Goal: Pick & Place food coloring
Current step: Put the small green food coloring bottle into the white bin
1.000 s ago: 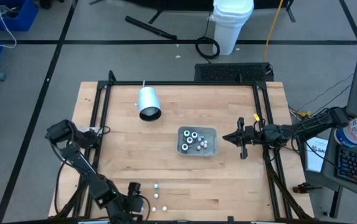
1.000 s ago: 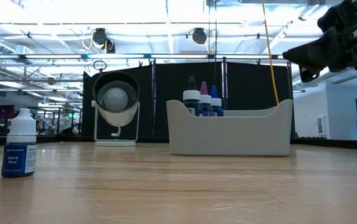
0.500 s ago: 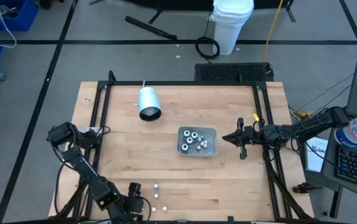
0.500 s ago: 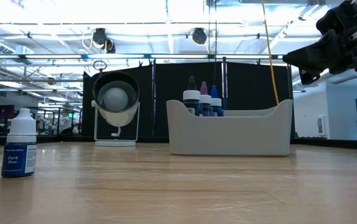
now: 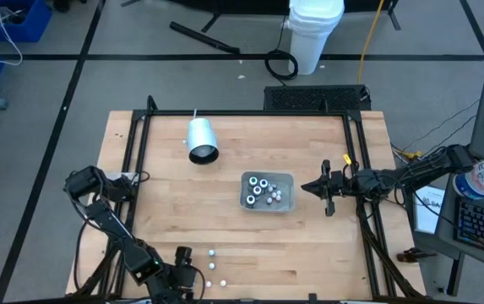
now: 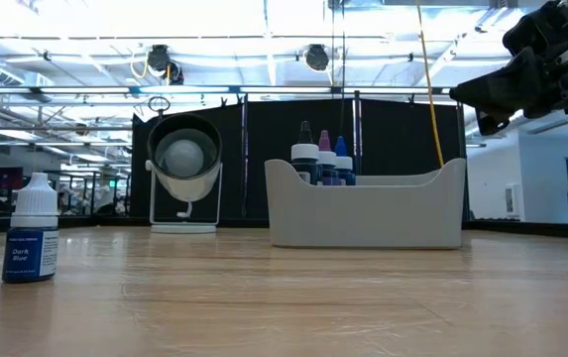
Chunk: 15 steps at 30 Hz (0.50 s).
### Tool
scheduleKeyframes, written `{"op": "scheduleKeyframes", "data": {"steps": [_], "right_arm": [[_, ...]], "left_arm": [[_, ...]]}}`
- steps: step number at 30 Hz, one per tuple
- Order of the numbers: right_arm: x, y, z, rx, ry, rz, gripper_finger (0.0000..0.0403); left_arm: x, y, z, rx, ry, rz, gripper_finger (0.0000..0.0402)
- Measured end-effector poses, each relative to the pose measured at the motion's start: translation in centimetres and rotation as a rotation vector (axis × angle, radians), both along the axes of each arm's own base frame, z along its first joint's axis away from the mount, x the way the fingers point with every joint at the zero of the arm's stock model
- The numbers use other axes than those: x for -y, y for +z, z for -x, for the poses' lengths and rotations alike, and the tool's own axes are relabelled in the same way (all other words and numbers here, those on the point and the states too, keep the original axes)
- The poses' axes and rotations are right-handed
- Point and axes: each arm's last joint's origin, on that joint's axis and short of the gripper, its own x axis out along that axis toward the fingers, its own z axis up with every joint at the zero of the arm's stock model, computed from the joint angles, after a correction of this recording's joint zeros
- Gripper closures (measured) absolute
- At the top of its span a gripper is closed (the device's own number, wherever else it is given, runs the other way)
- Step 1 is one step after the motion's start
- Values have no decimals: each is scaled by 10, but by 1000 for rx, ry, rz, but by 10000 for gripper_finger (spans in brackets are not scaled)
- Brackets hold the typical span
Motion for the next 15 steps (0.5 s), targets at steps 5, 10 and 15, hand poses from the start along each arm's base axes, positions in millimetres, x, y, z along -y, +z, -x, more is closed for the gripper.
{"op": "scheduleKeyframes", "data": {"steps": [5,10,15], "right_arm": [[0,0,0,0,-1,0,403],[0,0,0,0,-1,2,403],[0,0,0,0,-1,3,403]], "left_arm": [[2,1,-1,14,-20,8,133],[4,2,-2,33,-42,21,133],[5,3,0,34,-52,20,133]]}}
